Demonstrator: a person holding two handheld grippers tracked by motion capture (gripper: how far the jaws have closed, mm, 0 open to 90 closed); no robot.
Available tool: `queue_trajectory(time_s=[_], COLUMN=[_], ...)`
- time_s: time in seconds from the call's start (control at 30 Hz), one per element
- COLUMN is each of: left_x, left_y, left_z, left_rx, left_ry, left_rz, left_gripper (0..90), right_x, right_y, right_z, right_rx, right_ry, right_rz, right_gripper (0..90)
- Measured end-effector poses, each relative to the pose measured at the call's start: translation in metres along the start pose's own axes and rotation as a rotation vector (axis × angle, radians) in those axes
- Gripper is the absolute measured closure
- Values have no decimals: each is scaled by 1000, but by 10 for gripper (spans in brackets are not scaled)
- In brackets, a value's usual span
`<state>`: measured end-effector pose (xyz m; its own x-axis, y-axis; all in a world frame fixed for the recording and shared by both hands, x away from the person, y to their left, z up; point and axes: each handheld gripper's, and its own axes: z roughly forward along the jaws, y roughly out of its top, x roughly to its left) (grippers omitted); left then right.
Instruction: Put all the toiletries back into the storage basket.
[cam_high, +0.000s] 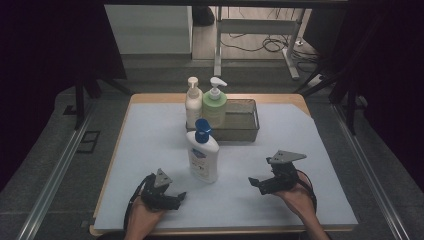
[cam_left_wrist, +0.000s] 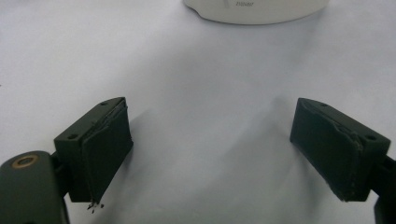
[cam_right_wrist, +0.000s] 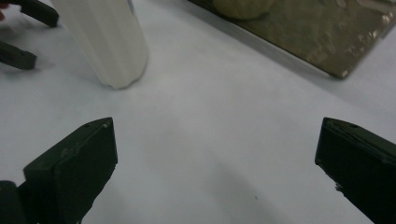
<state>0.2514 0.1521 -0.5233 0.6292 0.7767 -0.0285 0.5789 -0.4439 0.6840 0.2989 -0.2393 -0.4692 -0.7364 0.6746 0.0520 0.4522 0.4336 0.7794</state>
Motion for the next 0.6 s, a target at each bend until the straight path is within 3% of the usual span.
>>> queue_trajectory(time_s=[0.6], left_x=[0], left_y=[0], left_z=[0], left_rx=[-4], left_ry=[1], left_rz=[-4], left_gripper=[121], right_x=[24], right_y=[37], right_z=[12], right_rx=[-24], right_ry=[88], right_rz=[-43], right_gripper=[0])
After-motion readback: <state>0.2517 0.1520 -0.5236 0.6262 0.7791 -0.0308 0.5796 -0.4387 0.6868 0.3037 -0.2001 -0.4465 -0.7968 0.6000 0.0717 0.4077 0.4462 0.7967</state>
